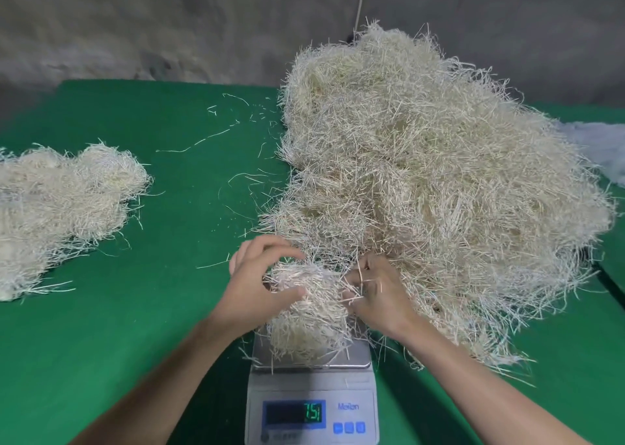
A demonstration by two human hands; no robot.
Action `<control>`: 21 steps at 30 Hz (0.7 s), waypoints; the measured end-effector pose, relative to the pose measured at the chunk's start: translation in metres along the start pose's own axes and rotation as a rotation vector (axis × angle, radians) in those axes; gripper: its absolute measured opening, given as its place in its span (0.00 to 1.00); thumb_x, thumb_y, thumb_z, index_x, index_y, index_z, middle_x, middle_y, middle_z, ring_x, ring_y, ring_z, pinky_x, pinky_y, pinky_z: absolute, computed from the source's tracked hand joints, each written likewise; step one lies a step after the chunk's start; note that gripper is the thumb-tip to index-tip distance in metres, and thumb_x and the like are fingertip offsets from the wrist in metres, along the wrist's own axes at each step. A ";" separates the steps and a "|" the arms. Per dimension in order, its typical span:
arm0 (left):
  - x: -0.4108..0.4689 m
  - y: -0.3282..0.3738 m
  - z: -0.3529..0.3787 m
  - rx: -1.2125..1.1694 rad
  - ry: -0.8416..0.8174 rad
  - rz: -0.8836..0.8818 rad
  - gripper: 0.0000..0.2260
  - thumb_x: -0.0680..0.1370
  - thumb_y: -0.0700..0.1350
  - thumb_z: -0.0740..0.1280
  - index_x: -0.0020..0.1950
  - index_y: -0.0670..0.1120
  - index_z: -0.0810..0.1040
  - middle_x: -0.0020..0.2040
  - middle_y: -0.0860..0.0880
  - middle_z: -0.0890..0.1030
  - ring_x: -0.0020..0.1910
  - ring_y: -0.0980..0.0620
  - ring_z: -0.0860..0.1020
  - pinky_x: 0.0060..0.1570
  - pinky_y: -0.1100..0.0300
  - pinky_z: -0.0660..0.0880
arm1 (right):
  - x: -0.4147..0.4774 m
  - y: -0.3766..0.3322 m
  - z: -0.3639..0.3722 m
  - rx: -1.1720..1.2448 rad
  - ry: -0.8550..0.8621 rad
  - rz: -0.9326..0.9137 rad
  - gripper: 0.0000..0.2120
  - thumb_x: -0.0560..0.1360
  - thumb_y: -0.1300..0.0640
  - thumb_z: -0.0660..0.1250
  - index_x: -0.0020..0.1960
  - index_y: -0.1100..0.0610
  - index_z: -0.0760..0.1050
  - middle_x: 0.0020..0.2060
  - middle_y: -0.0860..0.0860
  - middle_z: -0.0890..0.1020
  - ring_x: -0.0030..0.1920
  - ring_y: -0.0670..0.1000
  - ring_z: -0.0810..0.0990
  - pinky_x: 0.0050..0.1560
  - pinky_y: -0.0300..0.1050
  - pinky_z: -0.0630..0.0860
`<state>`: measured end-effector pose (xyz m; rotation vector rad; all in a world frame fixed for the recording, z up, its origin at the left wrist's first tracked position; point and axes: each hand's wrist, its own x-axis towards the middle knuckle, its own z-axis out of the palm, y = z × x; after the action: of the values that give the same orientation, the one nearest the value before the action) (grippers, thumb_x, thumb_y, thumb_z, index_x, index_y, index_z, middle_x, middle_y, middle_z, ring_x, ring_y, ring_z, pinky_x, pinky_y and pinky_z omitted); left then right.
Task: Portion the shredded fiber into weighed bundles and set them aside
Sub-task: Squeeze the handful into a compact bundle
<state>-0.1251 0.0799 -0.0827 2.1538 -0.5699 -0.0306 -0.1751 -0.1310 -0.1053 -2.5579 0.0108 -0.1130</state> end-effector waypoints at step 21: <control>0.007 -0.013 0.002 -0.282 -0.028 -0.256 0.13 0.70 0.48 0.74 0.50 0.62 0.77 0.59 0.57 0.76 0.51 0.67 0.76 0.54 0.75 0.66 | 0.018 -0.002 -0.066 0.514 -0.269 0.044 0.33 0.64 0.49 0.75 0.65 0.37 0.65 0.68 0.42 0.68 0.68 0.44 0.65 0.71 0.56 0.59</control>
<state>-0.1146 0.0820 -0.0929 1.9383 -0.2827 -0.2658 -0.1626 -0.1660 -0.0484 -2.0389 -0.0577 0.2200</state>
